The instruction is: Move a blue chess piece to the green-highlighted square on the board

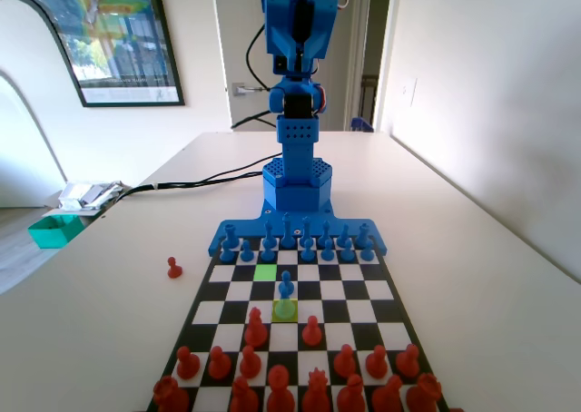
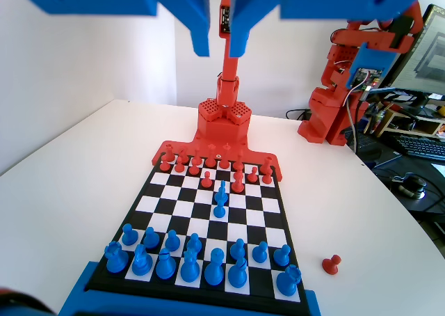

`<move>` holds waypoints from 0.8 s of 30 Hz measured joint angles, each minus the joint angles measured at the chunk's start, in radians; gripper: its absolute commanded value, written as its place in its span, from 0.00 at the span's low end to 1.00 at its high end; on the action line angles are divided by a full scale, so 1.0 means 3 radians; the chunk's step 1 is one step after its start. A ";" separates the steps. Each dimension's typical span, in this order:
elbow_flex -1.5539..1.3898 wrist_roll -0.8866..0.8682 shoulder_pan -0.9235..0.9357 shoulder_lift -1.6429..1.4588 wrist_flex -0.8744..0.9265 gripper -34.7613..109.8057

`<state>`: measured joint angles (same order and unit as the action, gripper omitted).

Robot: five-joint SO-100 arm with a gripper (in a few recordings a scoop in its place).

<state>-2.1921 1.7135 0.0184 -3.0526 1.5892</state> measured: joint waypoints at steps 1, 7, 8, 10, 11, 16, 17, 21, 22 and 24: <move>0.0000 0.0000 0.0000 0.0000 0.0000 0.29; 0.0000 0.0000 0.0000 0.0000 0.0000 0.29; 0.0000 0.0000 0.0000 0.0000 0.0000 0.29; 0.0000 0.0000 0.0000 0.0000 0.0000 0.29; 0.0000 0.0000 0.0000 0.0000 0.0000 0.29; 0.0000 0.0000 0.0000 0.0000 0.0000 0.29; 0.0000 0.0000 0.0000 0.0000 0.0000 0.29; 0.0000 0.0000 0.0000 0.0000 0.0000 0.29; 0.0000 0.0000 0.0000 0.0000 0.0000 0.29; 0.0000 0.0000 -0.0031 0.0000 0.0000 0.29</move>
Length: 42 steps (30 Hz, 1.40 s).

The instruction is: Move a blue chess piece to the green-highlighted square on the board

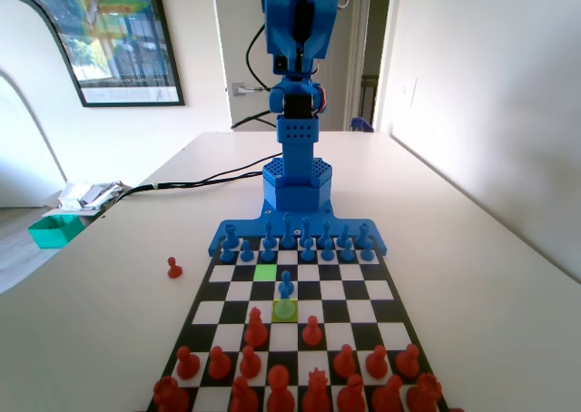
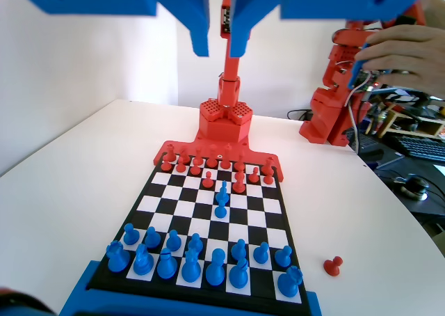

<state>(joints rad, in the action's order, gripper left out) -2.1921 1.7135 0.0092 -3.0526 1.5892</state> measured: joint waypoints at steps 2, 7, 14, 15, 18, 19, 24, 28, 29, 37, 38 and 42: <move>0.0000 0.0000 -0.0010 0.0000 0.0000 0.29; 0.0000 0.0000 0.0010 0.0000 0.0000 0.29; 0.0000 0.0000 0.0015 0.0000 0.0000 0.30; 0.0000 0.0000 0.0015 0.0000 0.0000 0.29; 0.0000 0.0015 -0.0010 0.0000 0.0000 0.26; 0.0000 0.0036 -0.0010 0.0000 -0.0026 0.26; 0.0005 0.0051 -0.0010 0.0015 -0.0092 0.26; 0.0297 -0.0082 -0.0061 0.0205 -0.0082 0.26; 0.0399 -0.0118 -0.0092 0.0276 -0.0066 0.26; 0.1120 -0.0286 -0.0118 0.1329 0.0102 0.26; 0.1130 -0.0291 -0.0102 0.1457 0.0082 0.27; 0.1130 -0.0266 0.0020 0.2025 -0.0077 0.27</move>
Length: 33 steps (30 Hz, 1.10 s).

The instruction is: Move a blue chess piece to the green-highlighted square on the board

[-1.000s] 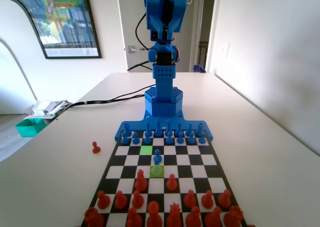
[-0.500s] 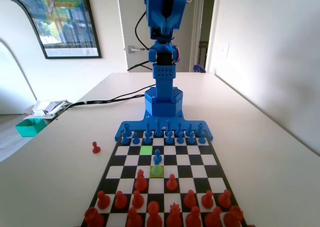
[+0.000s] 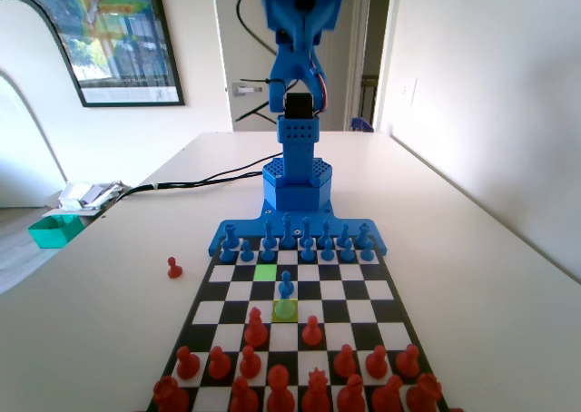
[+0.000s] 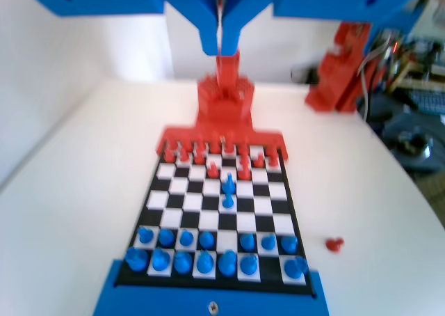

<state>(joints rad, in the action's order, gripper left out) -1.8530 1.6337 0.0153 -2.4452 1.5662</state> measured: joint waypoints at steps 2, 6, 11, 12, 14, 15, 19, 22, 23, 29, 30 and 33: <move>-0.0005 0.0010 0.0046 0.0245 -0.0112 0.27; -0.0036 0.0041 0.0184 0.0706 -0.0348 0.29; -0.0046 0.0066 0.0302 0.1248 -0.0598 0.29; -0.0046 0.0066 0.0317 0.1350 -0.0654 0.29; -0.0046 0.0102 0.0348 0.1560 -0.0741 0.30; -0.0046 0.0112 0.0348 0.1662 -0.0793 0.30; -0.0102 0.0194 0.0343 0.1984 -0.1012 0.30; -0.0159 0.0271 0.0337 0.2183 -0.1217 0.30; -0.0199 0.0302 0.0337 0.2240 -0.1273 0.30; -0.0542 0.0476 0.0194 0.2429 -0.1626 0.31; -0.0598 0.0522 0.0194 0.2434 -0.1692 0.31; -0.0711 0.0639 0.0199 0.2521 -0.1841 0.31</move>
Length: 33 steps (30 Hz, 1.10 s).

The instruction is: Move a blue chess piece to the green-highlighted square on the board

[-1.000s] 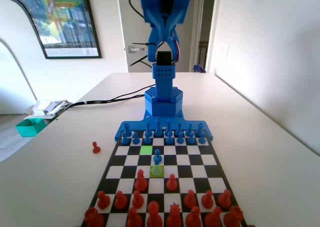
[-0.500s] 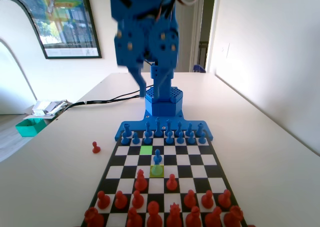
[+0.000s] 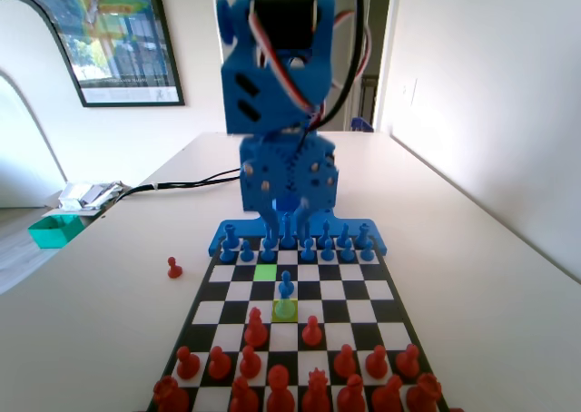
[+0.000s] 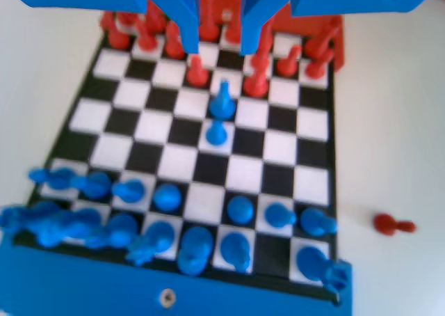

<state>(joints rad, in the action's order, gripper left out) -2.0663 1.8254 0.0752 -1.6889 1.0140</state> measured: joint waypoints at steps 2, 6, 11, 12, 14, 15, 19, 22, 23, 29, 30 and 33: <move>-0.0010 0.0046 -0.0041 0.0077 -0.0097 0.31; -0.0015 0.0066 -0.0082 0.0205 -0.0230 0.31; -0.0005 0.0112 0.0005 0.0327 -0.0286 0.31; 0.0000 0.0133 0.0031 0.0358 -0.0302 0.31; 0.0000 0.0169 0.0072 0.0435 -0.0343 0.31; 0.0000 0.0169 0.0082 0.0470 -0.0363 0.31; 0.0015 0.0169 0.0087 0.0634 -0.0470 0.31; 0.0056 0.0169 0.0087 0.0675 -0.0516 0.31; 0.0061 0.0169 0.0087 0.0690 -0.0511 0.31; 0.0061 0.0148 0.0041 0.0747 -0.0629 0.31; 0.0061 0.0148 0.0041 0.0747 -0.0654 0.31; 0.0061 0.0148 0.0046 0.0782 -0.0695 0.31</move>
<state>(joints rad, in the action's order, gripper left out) -2.0479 1.8699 0.0890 -1.4542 0.8053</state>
